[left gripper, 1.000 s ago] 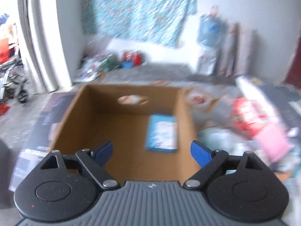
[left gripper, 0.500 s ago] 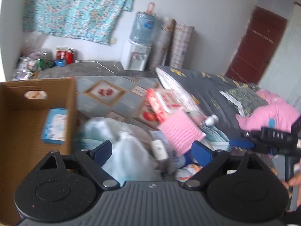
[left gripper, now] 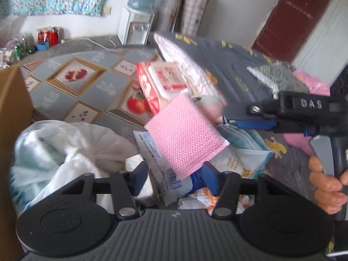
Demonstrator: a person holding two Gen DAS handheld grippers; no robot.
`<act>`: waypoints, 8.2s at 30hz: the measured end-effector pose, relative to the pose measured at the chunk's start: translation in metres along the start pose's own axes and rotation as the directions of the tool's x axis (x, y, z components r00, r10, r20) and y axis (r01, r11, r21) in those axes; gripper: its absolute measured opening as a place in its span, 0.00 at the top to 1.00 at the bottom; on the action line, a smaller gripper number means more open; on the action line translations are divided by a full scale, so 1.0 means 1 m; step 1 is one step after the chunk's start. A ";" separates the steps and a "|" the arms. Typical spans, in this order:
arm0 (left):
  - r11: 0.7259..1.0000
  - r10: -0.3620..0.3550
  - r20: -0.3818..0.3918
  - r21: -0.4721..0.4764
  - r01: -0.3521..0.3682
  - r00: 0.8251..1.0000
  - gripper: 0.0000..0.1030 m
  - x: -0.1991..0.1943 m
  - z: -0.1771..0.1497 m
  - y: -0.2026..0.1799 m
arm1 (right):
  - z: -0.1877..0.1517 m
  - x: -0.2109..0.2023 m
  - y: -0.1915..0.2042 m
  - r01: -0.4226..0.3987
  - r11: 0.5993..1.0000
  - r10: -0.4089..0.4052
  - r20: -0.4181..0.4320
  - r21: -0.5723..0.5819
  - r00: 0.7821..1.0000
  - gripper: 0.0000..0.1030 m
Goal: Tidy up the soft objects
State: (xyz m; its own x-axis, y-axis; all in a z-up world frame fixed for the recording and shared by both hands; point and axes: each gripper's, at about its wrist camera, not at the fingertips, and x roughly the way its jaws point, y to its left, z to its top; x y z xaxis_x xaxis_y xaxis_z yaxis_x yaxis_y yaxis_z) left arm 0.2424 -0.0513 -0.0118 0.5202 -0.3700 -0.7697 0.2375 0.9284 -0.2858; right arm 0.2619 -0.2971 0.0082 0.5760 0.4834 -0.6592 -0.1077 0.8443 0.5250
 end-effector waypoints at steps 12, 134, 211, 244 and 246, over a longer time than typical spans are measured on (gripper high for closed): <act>1.000 -0.020 -0.079 -0.011 0.019 0.997 0.43 0.049 0.016 0.001 | 0.005 0.045 -0.016 -0.053 0.998 0.056 -0.100 0.035 0.993 0.70; 0.994 0.055 0.091 0.086 -0.063 0.994 0.66 -0.011 -0.099 -0.063 | -0.090 -0.051 -0.063 0.250 0.968 -0.246 0.152 -0.008 0.957 0.78; 0.987 -0.133 0.011 -0.095 0.133 0.991 0.83 0.000 -0.066 -0.021 | -0.114 -0.018 -0.048 -0.218 0.967 0.221 -0.007 0.130 0.975 0.50; 0.974 0.215 0.381 -0.021 -0.224 0.899 0.88 -0.190 -0.065 0.008 | -0.072 -0.040 0.200 -0.258 0.919 0.293 0.079 -0.298 0.953 0.77; 0.962 0.271 0.373 -0.067 -0.266 0.887 0.88 -0.206 -0.060 0.036 | -0.064 -0.014 0.232 -0.303 0.904 0.326 0.028 -0.303 0.945 0.77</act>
State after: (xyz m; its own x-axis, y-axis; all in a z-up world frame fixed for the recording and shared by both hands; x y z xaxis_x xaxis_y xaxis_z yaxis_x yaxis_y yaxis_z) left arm 0.0950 0.0599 0.1022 0.8322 -0.0889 -0.5473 0.0351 0.9935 -0.1080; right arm 0.1769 -0.0931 0.1043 0.5315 0.7256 -0.4370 -0.5170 0.6866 0.5112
